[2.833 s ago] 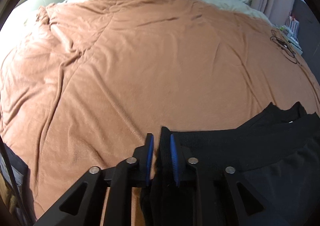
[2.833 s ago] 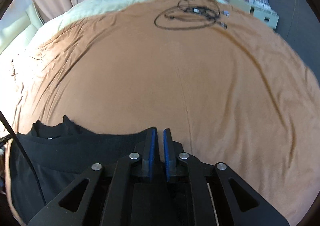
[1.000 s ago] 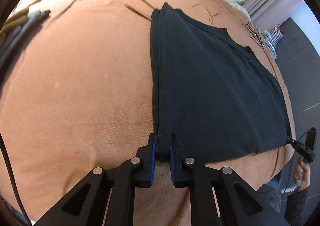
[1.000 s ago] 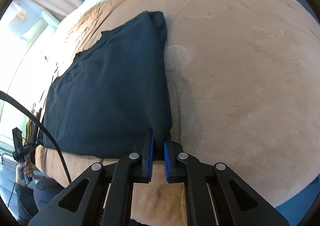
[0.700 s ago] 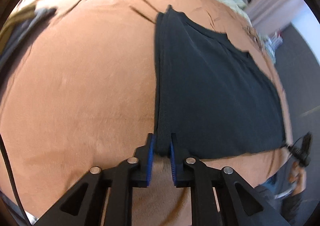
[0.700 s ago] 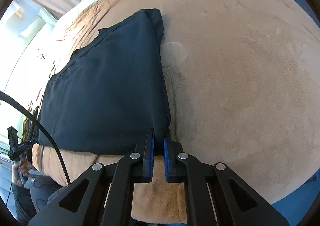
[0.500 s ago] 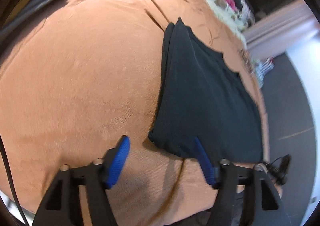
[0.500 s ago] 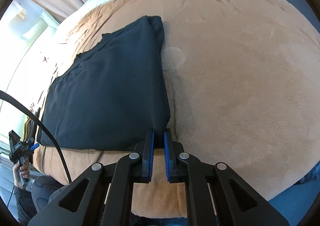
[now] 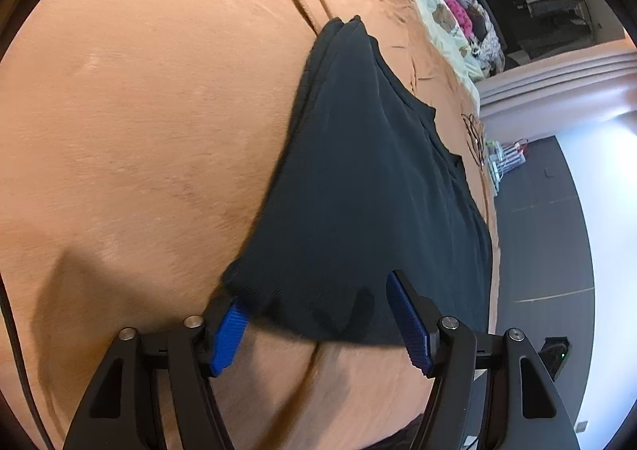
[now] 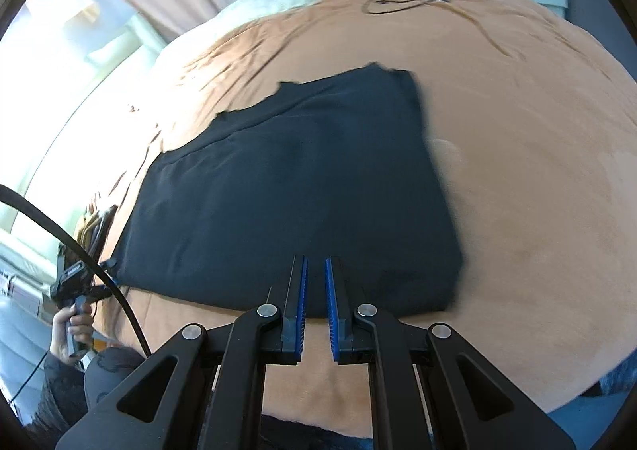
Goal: Fold small clothes
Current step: 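Lift the end with both tools, fold it over the shirt, release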
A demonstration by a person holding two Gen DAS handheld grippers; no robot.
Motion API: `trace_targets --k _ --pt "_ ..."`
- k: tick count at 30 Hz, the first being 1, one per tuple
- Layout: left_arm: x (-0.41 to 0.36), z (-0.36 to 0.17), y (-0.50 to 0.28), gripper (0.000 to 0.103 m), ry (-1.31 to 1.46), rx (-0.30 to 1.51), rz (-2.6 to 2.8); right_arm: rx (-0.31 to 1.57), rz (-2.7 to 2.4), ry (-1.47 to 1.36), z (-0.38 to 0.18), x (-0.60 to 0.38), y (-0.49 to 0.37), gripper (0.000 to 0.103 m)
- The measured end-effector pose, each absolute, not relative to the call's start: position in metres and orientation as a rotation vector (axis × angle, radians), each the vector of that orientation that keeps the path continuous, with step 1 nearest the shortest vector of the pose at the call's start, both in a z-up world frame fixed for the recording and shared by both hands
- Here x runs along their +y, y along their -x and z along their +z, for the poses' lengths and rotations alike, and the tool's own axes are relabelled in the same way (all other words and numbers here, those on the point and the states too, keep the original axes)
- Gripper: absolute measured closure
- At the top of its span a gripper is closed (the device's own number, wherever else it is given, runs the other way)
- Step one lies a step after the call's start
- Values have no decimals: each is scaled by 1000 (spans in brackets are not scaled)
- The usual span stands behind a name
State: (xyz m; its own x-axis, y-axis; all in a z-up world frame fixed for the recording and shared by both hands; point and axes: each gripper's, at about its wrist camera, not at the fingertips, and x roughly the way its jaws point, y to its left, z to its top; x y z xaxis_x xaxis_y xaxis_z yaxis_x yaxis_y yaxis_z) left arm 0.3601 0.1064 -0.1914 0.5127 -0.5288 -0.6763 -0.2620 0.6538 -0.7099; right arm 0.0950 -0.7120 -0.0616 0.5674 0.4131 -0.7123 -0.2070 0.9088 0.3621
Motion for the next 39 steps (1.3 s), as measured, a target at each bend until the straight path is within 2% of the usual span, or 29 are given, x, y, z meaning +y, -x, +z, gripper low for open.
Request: trace_targets --k 2,3,6,17,27,35,39 --pt "106 -194 -365 64 897 1052 -171 908 403 -234 -64 -691 -99 97" --pt "109 -197 -367 86 915 1059 -161 914 420 -225 -65 -683 -101 97" --pt "113 -194 -365 89 936 1038 -180 929 468 -179 -70 -651 -107 97" --pt "105 -120 -370 93 844 902 -340 1042 561 -104 -104 -566 -160 97" --pt "75 -61 -402 93 789 840 -447 1093 649 -101 -132 -542 -176 97" --pt "27 -34 -419 94 725 822 -544 1136 682 -85 -162 -523 -183 97" --pt "1 -19 -427 94 711 806 -601 1133 701 -104 -160 -533 -179 97"
